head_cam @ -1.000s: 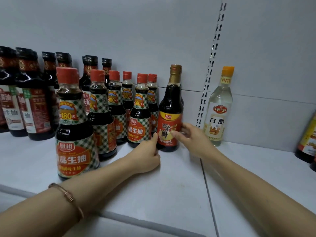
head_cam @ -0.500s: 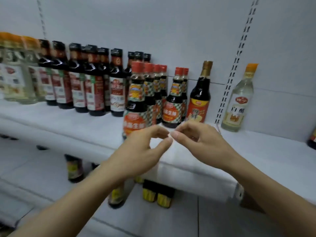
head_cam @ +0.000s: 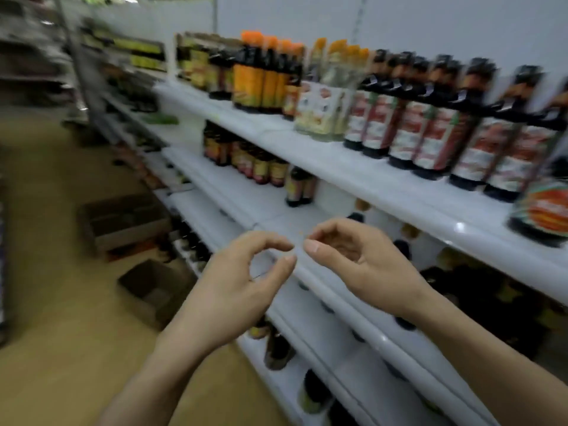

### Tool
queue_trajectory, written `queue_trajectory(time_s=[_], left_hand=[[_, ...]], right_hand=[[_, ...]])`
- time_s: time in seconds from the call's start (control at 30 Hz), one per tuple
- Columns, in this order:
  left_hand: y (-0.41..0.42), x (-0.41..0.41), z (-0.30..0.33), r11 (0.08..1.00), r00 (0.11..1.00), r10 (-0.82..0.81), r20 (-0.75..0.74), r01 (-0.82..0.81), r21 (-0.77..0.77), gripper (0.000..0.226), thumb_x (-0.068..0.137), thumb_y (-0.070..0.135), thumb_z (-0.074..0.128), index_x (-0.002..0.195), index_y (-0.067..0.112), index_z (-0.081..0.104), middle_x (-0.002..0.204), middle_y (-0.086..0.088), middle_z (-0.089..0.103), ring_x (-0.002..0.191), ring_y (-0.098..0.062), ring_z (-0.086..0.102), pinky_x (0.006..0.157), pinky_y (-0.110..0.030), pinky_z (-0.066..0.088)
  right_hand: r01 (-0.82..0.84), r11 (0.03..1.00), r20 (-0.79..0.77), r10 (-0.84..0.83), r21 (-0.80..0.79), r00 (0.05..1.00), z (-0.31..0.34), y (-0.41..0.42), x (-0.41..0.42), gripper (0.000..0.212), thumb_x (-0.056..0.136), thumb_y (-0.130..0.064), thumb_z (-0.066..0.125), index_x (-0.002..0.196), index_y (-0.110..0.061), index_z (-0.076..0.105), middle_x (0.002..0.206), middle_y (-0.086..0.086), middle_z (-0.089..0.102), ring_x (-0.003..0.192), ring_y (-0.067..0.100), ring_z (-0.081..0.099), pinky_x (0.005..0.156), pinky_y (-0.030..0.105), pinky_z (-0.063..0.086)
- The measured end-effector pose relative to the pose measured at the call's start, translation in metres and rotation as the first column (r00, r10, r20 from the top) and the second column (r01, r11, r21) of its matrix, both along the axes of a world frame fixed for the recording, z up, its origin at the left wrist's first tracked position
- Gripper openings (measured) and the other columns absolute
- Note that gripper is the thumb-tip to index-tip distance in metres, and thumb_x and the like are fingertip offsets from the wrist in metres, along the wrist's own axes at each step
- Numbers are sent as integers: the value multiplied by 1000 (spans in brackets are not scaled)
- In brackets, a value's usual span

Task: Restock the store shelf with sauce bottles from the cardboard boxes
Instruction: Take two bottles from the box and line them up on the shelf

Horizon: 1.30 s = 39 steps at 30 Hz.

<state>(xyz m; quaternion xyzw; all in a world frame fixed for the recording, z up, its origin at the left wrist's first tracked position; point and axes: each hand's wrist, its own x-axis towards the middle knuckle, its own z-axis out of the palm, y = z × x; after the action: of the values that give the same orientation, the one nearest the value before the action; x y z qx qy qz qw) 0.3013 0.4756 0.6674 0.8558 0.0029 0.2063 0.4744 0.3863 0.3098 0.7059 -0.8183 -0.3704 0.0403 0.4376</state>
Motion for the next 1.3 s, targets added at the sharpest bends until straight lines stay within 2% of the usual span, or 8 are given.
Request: queue_trajectory(time_s=[0.07,0.17,0.37,0.5,0.6,0.83,1.1,1.3], left_hand=[[39,-17,-9,994,995,97,-27,-98,-43,21,87,47,56,105,40,63,90,20,64,66,8,58,58,-10,41],[89,-29,-24,977,977,209,-46,-211,-43,19,90,39,57,107,37,65,98,21,65,85,8,60,66,-8,44],[164,-18,-59,952,956,235,-178,-263,-159,21,89,40,57,109,40,65,99,32,64,98,21,52,74,0,39],[224,17,-68,919,928,293,-229,-339,-200,22,90,39,56,111,40,64,102,30,64,98,20,52,73,4,36],[276,49,-62,878,900,350,-260,-412,-245,20,91,35,57,109,38,65,99,26,67,98,12,57,76,-3,43],[400,118,-40,807,799,533,-280,-579,-116,24,92,37,56,116,38,62,107,24,64,103,12,55,77,-5,44],[510,130,-71,586,693,665,-280,-716,-379,20,91,30,59,107,37,68,105,22,69,106,5,60,86,-19,44],[637,161,-83,596,705,667,-241,-699,-394,19,90,31,59,107,39,66,102,26,68,98,13,60,76,-8,45]], right_hand=[[-69,998,-20,69,-15,997,-7,46,-4,33,80,-53,56,94,-25,66,88,-14,69,83,-2,65,74,14,50],[-154,988,-68,152,-17,986,-21,101,-1,27,84,-48,59,98,-25,65,91,-11,70,84,-1,66,73,14,52],[-241,970,-180,236,-9,955,-48,192,40,15,90,-42,59,94,-29,64,96,12,67,90,35,64,76,60,53],[-300,954,-136,296,-8,945,-68,267,92,13,90,-43,58,95,-33,64,93,-11,70,89,5,66,81,29,56],[-372,928,-159,364,-20,918,-83,338,129,18,89,-48,58,98,-34,63,87,-19,67,85,-4,63,73,19,50],[-500,865,-201,496,38,845,-92,483,200,24,88,-49,56,104,-32,63,96,-19,66,94,-6,61,82,16,51],[-610,792,-275,596,41,755,-100,618,242,23,89,-44,55,105,-29,63,99,-16,66,95,-8,60,81,7,47],[-590,807,-294,560,-16,774,-111,732,269,38,75,-60,50,103,-36,61,98,-21,66,95,-10,60,80,9,48]])
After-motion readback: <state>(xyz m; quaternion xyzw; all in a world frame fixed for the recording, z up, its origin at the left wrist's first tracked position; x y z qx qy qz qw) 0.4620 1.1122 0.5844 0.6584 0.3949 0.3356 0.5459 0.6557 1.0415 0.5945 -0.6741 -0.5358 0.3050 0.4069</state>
